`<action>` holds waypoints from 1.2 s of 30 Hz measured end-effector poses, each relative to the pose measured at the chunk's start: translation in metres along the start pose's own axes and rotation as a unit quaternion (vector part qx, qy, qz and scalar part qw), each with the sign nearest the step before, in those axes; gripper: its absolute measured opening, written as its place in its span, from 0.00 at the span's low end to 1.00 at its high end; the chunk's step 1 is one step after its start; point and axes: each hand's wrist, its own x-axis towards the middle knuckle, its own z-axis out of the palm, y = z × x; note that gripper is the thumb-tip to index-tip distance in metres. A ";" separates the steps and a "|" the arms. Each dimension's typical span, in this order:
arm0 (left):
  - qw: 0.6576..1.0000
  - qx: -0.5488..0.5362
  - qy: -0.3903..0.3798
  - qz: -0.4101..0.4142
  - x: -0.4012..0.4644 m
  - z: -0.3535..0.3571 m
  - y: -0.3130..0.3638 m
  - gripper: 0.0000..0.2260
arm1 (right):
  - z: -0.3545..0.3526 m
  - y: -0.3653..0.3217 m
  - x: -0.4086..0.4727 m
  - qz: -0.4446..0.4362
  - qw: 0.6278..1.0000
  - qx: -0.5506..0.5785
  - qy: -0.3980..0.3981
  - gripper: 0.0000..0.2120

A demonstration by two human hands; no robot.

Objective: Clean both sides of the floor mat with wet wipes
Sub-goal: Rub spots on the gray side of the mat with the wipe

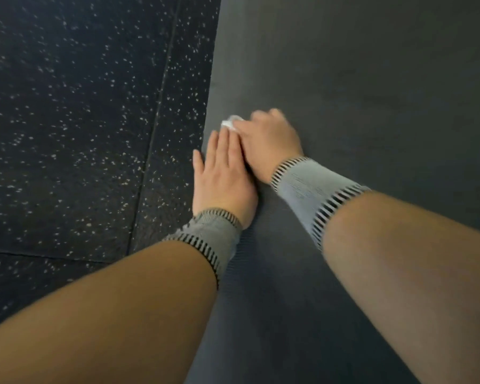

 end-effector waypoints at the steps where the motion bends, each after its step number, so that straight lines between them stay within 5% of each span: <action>1: 1.000 -0.003 -0.004 0.000 -0.001 0.000 -0.001 0.27 | 0.000 0.016 -0.009 0.050 0.999 -0.011 0.010 0.17; 4: 1.000 -0.009 -0.023 -0.008 0.002 -0.004 0.001 0.27 | -0.014 0.054 -0.040 0.227 0.973 -0.002 0.049 0.16; 9: 0.999 -0.009 -0.039 -0.003 0.002 -0.003 -0.001 0.28 | -0.010 -0.018 0.035 -0.040 0.999 0.016 -0.032 0.15; 11: 0.999 -0.007 -0.048 -0.002 0.002 -0.003 -0.001 0.28 | -0.006 -0.017 0.043 -0.042 0.999 0.022 -0.023 0.15; 16: 0.999 -0.002 -0.043 -0.009 0.003 -0.004 0.001 0.29 | -0.014 0.052 -0.010 0.295 0.953 0.027 0.060 0.18; 17: 0.999 0.000 -0.046 -0.006 0.003 -0.004 0.001 0.30 | -0.012 0.044 -0.006 0.308 0.949 0.033 0.059 0.17; 21: 0.998 -0.006 -0.062 0.012 0.002 -0.005 -0.001 0.28 | -0.004 -0.010 0.031 0.098 0.993 0.065 0.015 0.18; 23: 0.998 -0.002 -0.064 0.015 0.003 -0.005 -0.001 0.27 | -0.008 0.010 0.023 0.060 0.998 0.033 0.007 0.19; 28: 0.998 0.025 -0.057 0.003 0.002 -0.004 0.000 0.26 | -0.023 0.098 -0.043 0.371 0.928 -0.024 0.041 0.17; 33: 0.998 0.041 -0.052 -0.004 0.002 -0.002 -0.001 0.25 | -0.008 0.006 -0.020 0.060 0.994 0.079 0.038 0.14; 36: 0.998 0.050 -0.038 -0.011 0.001 -0.001 -0.001 0.25 | -0.014 0.067 -0.039 0.103 0.994 0.037 0.023 0.16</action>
